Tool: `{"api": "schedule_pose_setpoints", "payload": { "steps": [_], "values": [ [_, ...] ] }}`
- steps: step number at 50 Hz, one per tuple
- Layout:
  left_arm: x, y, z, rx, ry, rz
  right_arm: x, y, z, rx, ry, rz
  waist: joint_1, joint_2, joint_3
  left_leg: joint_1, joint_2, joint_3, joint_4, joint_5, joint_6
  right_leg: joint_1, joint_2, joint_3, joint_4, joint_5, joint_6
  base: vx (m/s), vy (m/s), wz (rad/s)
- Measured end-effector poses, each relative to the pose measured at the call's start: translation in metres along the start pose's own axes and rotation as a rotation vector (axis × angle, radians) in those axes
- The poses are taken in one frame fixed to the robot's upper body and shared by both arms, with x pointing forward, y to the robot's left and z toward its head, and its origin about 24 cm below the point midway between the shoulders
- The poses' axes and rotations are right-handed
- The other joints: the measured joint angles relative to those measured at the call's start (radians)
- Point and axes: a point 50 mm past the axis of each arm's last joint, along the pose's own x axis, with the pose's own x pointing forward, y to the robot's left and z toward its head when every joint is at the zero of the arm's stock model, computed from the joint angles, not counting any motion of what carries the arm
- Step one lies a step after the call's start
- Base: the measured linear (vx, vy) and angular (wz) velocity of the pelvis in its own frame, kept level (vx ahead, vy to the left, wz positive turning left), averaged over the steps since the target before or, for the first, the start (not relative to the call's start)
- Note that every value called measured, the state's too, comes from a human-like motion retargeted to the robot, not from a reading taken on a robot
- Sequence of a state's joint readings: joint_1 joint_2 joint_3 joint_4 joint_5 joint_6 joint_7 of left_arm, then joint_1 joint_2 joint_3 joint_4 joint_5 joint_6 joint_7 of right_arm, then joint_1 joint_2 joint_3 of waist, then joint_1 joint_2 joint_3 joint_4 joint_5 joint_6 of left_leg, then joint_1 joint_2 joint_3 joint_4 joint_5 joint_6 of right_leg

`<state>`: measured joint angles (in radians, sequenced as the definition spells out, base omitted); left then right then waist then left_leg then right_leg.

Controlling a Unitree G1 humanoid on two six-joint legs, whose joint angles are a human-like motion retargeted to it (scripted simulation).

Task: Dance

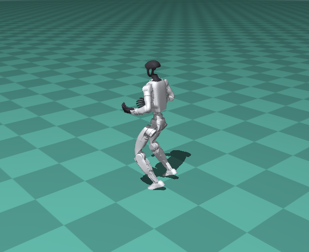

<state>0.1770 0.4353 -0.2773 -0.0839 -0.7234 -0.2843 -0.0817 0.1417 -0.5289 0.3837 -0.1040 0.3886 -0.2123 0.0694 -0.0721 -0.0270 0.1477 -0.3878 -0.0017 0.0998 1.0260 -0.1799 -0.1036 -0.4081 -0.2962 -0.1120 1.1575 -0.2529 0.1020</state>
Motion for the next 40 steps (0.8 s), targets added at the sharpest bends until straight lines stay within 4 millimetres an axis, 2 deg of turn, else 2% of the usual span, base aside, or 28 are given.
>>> {"api": "schedule_pose_setpoints", "payload": {
  "steps": [5,10,14,18,24,32,40],
  "values": [
    [0.005,-0.008,0.031,-0.204,-0.182,0.045,0.003,0.001,0.038,-0.013,-0.166,-0.019,-0.016,-0.010,-0.007,0.004,-0.007,0.051,0.014,-0.108,0.036,-0.024,-0.038,-0.016,0.047,-0.057,-0.005,0.02,0.03,-0.03],
    [0.019,-0.007,0.042,-0.290,-0.257,0.069,0.018,0.003,0.057,-0.067,-0.249,-0.032,-0.013,-0.019,0.010,0.029,0.009,0.085,0.049,-0.297,0.078,-0.010,-0.051,-0.043,0.074,-0.190,-0.029,0.03,0.07,-0.19],
    [0.032,-0.008,0.044,-0.254,-0.277,0.068,0.033,0.000,0.066,-0.100,-0.289,-0.057,-0.012,-0.023,0.039,0.051,0.025,0.102,0.065,-0.346,0.098,0.013,-0.045,-0.043,0.073,-0.211,-0.027,0.00,0.07,-0.10],
    [0.036,-0.009,0.042,-0.184,-0.256,0.065,0.041,-0.001,0.074,-0.103,-0.328,-0.065,-0.018,-0.021,0.053,0.063,0.026,0.097,0.059,-0.316,0.091,0.024,-0.032,-0.033,0.062,-0.162,-0.022,-0.02,0.06,-0.02],
    [0.036,-0.011,0.040,-0.061,-0.233,0.055,0.042,-0.005,0.074,-0.116,-0.339,-0.082,-0.029,-0.018,0.059,0.061,0.021,0.076,0.052,-0.255,0.074,0.019,-0.013,-0.016,0.059,-0.071,-0.017,-0.01,0.02,0.01],
    [0.022,-0.009,0.045,-0.053,-0.298,0.203,0.022,-0.012,0.055,-0.069,-0.291,-0.197,-0.050,-0.015,0.050,0.032,-0.005,0.029,0.024,-0.123,0.040,-0.026,-0.001,-0.002,0.066,0.107,-0.012,-0.06,0.04,0.19],
    [0.013,-0.009,0.054,-0.005,-0.369,0.319,0.010,-0.017,0.052,-0.065,-0.296,-0.288,-0.061,-0.027,0.049,-0.005,-0.055,-0.004,0.001,-0.055,0.032,-0.080,-0.014,0.017,0.092,0.153,-0.013,-0.06,0.01,0.28]
  ]
}}
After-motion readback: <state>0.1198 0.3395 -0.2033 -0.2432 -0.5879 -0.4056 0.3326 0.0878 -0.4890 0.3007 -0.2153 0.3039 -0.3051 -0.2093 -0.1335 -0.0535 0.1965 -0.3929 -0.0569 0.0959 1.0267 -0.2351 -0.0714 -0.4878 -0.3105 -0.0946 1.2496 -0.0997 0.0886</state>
